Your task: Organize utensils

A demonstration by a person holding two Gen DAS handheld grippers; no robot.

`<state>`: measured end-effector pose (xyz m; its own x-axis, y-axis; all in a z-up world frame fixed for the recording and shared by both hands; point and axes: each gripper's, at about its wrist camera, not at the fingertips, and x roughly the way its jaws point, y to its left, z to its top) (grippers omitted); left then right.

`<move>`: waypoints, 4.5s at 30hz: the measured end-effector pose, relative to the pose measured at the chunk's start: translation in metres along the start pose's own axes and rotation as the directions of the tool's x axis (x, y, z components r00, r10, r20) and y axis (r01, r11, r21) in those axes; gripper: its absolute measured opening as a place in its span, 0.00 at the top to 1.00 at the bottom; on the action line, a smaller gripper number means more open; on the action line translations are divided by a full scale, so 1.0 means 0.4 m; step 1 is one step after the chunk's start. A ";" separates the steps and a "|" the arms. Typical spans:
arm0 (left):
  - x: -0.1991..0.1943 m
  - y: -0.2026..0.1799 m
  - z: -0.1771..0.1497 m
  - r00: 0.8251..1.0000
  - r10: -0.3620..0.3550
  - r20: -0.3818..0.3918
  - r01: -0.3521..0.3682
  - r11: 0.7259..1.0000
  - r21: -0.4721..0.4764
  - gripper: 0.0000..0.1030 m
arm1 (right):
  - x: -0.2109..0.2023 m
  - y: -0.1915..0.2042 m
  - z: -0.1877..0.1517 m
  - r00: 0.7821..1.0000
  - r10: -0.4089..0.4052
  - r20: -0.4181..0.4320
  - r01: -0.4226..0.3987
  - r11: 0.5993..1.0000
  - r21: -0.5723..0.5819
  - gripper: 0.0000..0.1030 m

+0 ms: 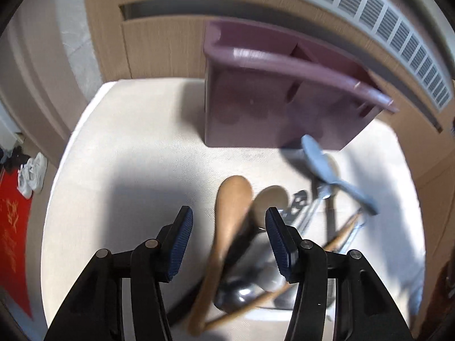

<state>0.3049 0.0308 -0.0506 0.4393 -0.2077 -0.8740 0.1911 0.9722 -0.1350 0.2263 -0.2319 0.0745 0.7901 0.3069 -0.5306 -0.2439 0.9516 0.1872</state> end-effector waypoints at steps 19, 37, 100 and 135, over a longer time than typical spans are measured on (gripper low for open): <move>0.038 -0.012 0.022 0.997 0.069 -0.019 -0.069 0.997 0.028 0.72 | 0.052 -0.005 -0.071 0.997 0.011 -0.082 -0.009 1.000 0.019 0.95; -0.297 -0.061 -0.022 0.921 -0.138 0.365 0.148 0.989 -0.001 0.94 | -0.060 0.025 -0.024 0.998 0.060 0.036 -0.061 0.998 0.015 0.95; -0.538 -0.193 0.119 0.712 -0.037 0.701 0.038 0.999 0.014 0.94 | -0.170 0.037 0.212 0.948 0.054 0.313 -0.044 0.998 -0.038 0.95; -0.196 0.110 0.137 0.908 0.011 0.418 0.082 0.976 -0.203 0.48 | 0.106 0.069 0.074 0.999 0.042 0.010 -0.039 0.974 -0.225 0.81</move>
<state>0.3268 0.0839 0.0376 0.7682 -0.2234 -0.6000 0.0443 0.9534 -0.2983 0.2695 -0.1931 0.0818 0.7846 0.3468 -0.5139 -0.3950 0.9185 0.0168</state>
